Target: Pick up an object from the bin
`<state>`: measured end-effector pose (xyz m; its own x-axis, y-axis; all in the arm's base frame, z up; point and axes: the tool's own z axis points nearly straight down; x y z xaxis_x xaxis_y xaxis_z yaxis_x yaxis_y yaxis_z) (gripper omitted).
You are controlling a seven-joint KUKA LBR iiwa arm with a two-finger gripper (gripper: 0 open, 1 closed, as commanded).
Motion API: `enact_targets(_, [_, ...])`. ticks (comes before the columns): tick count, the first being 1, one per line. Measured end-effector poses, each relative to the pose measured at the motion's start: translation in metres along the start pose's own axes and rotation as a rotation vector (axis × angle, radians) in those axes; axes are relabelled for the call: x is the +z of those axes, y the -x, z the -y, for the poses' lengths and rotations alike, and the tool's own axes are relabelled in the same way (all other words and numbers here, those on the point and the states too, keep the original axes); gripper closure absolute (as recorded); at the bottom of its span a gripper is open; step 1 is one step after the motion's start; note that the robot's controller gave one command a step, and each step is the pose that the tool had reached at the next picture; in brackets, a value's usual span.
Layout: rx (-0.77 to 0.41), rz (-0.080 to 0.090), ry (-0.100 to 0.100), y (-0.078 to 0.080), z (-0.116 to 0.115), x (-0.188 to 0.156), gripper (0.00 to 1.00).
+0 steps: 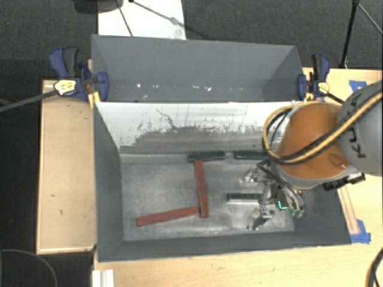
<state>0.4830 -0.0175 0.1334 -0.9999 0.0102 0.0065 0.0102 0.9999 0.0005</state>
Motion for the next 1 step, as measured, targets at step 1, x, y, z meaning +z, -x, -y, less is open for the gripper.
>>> enact_targets(1, [-0.001, 0.008, 0.000, 0.0020, 0.0000, -0.0040, 0.00])
